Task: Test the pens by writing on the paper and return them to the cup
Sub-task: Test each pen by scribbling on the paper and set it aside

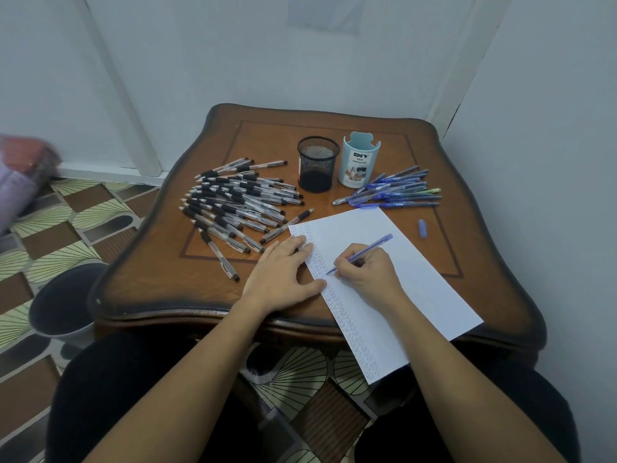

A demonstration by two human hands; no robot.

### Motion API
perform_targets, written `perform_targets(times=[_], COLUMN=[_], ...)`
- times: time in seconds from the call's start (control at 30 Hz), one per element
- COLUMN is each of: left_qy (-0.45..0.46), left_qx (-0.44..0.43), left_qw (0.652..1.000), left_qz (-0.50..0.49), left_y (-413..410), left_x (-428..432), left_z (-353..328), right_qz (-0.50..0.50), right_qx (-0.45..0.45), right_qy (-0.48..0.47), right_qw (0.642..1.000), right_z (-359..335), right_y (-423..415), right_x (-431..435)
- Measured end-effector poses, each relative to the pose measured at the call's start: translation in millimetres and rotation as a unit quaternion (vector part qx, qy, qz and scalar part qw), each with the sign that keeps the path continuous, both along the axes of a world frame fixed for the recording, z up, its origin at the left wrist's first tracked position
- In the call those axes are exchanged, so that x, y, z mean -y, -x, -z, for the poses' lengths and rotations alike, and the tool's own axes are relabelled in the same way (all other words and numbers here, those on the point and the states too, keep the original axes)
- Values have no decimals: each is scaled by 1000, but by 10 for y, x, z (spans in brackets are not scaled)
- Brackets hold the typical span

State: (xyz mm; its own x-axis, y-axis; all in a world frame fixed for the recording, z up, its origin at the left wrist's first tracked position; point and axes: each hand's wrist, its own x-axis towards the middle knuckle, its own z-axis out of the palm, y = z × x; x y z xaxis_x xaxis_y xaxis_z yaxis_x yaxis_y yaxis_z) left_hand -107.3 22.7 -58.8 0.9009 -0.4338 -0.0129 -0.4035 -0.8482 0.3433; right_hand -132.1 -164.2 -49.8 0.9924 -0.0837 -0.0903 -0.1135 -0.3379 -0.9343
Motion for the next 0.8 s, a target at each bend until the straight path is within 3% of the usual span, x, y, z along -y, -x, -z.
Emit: perform_targets(times=[0.8], left_qy=[-1], left_qx=[-5], left_qw=[1000], left_qz=[-4], left_y=[5], left_x=[3], left_z=[-16], right_qz=[6], right_qx=[11], right_qy=[1], right_qw=[1000], right_z=[34], right_y=[9], right_x=[15])
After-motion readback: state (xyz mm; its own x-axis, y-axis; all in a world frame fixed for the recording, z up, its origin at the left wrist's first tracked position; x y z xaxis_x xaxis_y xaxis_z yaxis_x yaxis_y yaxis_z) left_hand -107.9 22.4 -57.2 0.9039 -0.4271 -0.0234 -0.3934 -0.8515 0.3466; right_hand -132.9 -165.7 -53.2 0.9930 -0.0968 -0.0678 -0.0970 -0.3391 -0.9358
